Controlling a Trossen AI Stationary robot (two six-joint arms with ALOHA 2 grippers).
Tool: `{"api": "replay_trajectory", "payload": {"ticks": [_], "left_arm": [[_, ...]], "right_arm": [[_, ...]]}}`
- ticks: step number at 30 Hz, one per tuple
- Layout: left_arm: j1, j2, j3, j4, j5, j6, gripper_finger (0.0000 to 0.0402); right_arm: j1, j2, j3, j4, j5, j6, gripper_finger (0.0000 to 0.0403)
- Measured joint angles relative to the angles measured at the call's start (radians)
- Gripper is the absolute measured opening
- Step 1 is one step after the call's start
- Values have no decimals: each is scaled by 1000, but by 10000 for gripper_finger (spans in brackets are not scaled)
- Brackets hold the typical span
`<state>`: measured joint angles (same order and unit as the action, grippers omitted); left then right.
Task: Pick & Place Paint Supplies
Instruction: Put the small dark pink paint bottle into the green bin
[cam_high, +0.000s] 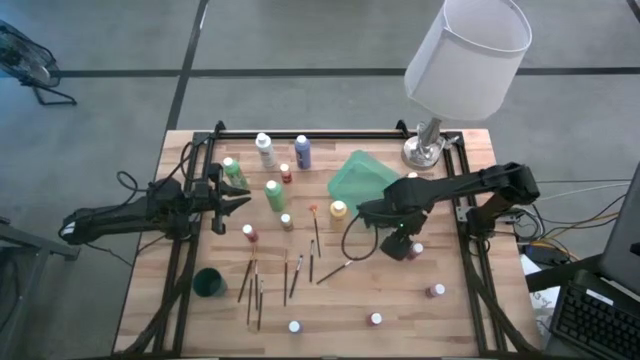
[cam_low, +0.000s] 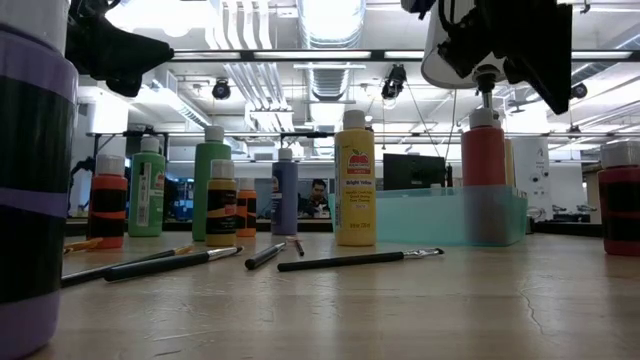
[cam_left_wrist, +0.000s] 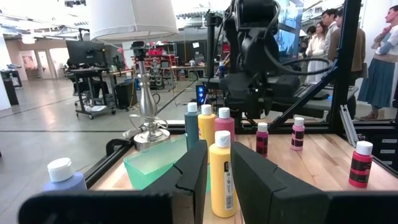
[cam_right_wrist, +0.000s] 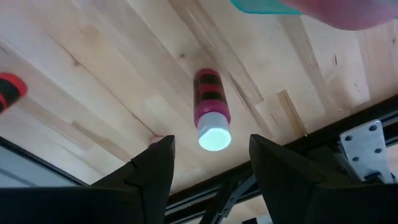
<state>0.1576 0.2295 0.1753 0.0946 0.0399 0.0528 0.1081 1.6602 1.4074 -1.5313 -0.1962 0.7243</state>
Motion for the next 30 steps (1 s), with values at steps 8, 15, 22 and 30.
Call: {"api": "replay_trajectory", "payload": {"ticks": [8, 15, 22, 30], "left_arm": [[0, 0, 0, 0, 0, 0, 76], [0, 0, 0, 0, 0, 0, 76], [0, 0, 0, 0, 0, 0, 76], [0, 0, 0, 0, 0, 0, 76]], "right_arm": [[0, 57, -20, -2, -22, -50, 216], [0, 53, -50, 5, -23, -48, 206], [1, 52, -99, 45, -38, -48, 212], [6, 52, -119, 58, -41, -50, 211]]}}
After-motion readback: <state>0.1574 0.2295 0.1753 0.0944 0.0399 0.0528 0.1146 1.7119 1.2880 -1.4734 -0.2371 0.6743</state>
